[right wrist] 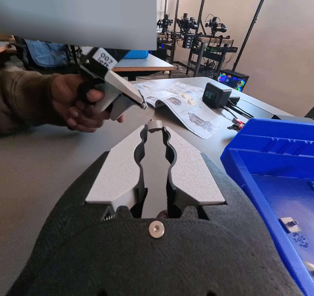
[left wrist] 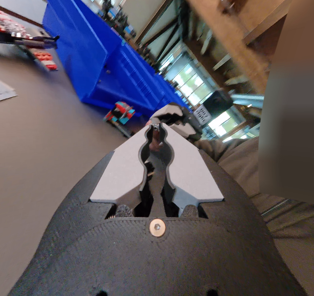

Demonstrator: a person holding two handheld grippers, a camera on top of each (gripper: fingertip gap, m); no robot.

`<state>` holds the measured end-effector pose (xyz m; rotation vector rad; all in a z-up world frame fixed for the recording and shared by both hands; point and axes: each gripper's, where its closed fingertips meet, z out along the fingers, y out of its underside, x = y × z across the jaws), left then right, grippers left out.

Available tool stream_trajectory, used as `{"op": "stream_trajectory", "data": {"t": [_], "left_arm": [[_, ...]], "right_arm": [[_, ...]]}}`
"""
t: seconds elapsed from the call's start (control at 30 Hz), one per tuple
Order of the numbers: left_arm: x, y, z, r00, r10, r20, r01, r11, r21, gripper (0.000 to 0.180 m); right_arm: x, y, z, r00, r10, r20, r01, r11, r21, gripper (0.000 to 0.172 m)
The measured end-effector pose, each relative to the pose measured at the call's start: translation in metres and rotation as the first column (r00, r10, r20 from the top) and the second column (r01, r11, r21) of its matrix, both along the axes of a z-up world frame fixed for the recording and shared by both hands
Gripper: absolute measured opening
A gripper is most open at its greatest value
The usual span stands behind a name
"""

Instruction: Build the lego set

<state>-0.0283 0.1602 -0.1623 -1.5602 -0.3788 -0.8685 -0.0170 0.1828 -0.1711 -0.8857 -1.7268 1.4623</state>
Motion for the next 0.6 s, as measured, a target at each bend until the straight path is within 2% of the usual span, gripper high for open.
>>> {"op": "stream_trajectory", "data": {"t": [0.07,0.23,0.6], "left_arm": [[0.003,0.004,0.007,0.997,-0.015,0.074,0.011,0.998,0.057,0.007],[0.007,0.01,0.011,0.993,-0.025,0.117,0.013,0.995,0.102,0.007],[0.01,0.014,0.005,0.991,-0.037,0.127,0.024,0.995,0.098,0.007]], "right_arm": [[0.0,-0.001,0.002,1.0,0.007,0.008,-0.007,0.999,-0.035,0.018],[0.001,-0.001,0.003,1.0,0.012,0.014,-0.011,0.998,-0.055,0.018],[0.002,-0.002,0.005,1.0,0.017,0.013,-0.016,0.997,-0.079,0.018]]}}
